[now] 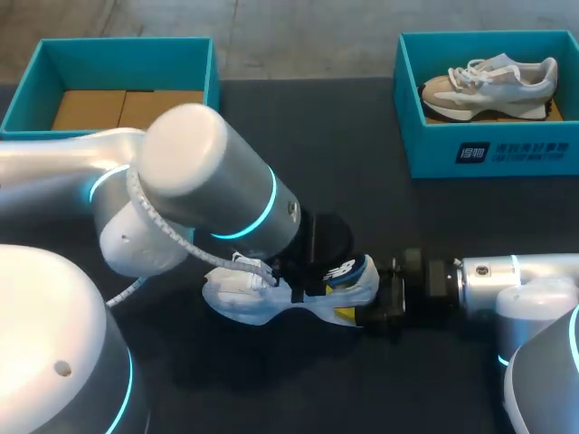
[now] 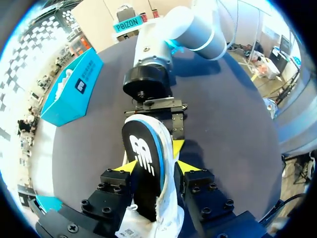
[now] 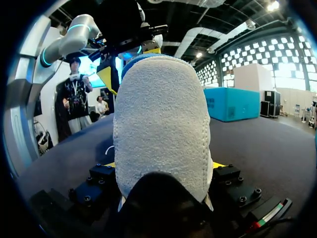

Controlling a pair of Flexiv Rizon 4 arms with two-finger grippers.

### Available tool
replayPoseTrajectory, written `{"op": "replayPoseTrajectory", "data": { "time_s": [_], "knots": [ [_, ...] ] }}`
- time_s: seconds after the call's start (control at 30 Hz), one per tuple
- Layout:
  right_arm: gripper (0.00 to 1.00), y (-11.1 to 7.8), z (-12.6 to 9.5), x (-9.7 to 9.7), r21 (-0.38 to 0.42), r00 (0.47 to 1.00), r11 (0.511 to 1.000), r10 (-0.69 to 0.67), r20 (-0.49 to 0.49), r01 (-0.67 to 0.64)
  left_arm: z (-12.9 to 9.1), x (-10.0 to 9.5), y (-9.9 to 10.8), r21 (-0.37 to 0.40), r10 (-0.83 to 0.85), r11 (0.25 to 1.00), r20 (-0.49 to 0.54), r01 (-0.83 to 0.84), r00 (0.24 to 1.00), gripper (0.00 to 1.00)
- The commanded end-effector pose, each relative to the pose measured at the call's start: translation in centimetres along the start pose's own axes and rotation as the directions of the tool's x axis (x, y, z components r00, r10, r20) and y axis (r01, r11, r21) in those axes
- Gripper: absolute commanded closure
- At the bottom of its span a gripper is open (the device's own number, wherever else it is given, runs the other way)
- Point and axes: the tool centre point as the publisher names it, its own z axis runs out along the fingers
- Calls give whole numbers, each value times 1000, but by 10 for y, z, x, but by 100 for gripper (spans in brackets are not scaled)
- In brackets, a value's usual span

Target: Take the shoe out of the shoebox, open the shoe tongue, remove and reinsert the insole, then place the shoe into the shoebox

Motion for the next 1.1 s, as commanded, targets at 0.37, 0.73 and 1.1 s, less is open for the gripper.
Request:
{"op": "replayPoseTrajectory", "data": {
  "time_s": [0.37, 0.73, 1.1],
  "knots": [
    [100, -1, 1, 1, 3, 1000, 1000, 0, 3, 0, 21, -5, -12, -19, -39, 999, 50, 40, 998, 54],
    [100, -1, 1, 1, 3, 1000, 1000, 0, 3, 0, 26, -5, -16, -26, -56, 998, 139, 61, 989, 54],
    [100, -1, 1, 1, 3, 1000, 1000, 0, 3, 0, 32, -14, -17, -47, -73, 995, 205, 84, 976, 54]
  ]
}}
